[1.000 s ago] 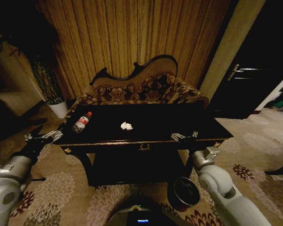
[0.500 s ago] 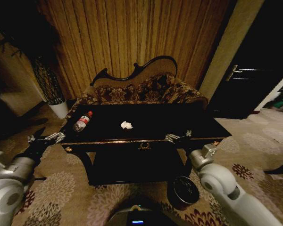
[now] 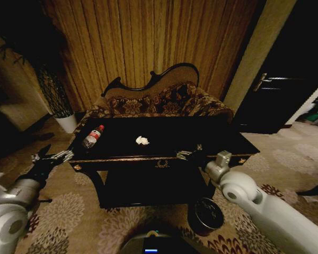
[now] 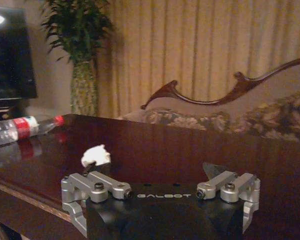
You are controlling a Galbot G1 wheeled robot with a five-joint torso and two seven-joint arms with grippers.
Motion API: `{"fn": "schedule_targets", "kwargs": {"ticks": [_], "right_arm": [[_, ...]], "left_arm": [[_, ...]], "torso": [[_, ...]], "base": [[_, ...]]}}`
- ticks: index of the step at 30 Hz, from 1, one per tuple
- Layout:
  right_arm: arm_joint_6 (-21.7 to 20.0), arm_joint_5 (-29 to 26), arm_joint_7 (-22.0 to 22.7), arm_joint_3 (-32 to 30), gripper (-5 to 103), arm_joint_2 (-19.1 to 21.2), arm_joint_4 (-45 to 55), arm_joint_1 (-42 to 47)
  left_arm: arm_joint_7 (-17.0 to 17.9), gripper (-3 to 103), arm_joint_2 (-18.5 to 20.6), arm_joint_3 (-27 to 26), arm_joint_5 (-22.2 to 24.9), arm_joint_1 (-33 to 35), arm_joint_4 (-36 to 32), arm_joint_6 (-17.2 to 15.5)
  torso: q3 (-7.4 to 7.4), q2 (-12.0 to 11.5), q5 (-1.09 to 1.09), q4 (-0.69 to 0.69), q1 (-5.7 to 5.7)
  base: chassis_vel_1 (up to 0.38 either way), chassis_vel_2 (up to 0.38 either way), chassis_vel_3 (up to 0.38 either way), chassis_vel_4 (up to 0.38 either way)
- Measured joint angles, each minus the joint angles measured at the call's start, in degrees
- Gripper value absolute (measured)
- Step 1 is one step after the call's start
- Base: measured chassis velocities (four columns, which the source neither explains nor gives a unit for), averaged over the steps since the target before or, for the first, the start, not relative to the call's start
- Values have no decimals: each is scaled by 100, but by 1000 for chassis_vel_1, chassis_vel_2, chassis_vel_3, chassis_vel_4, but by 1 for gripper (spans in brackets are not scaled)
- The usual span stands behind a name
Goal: Move to the front of the table and place the trash on the table into the trash bin.
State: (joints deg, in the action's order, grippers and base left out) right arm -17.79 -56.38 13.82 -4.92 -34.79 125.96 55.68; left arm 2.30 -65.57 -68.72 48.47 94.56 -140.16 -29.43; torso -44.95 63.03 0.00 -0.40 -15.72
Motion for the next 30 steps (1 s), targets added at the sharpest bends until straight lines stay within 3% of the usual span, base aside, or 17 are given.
{"fn": "schedule_targets", "kwargs": {"ticks": [9, 17, 30], "right_arm": [[-217, -655, 190, 1363, 100, 7, -428, -1461], [-330, -885, 295, 2684, 100, -447, -875, -2949], [-659, -1255, 744, 3286, 100, -1304, -1328, -3506]], "left_arm": [[-1, 100, 29, -22, -19, 7, -84, 6], [-4, 100, 3, -44, -17, 36, -143, 13], [-4, 100, -44, -134, -11, 100, -206, 20]], "torso": [[0, 0, 0, -2, 0], [0, 0, -1, -1, -1], [0, 0, -2, -1, 0]], "base": [[0, 0, 0, 0], [0, 0, 0, 0], [0, 0, 0, 0]]}}
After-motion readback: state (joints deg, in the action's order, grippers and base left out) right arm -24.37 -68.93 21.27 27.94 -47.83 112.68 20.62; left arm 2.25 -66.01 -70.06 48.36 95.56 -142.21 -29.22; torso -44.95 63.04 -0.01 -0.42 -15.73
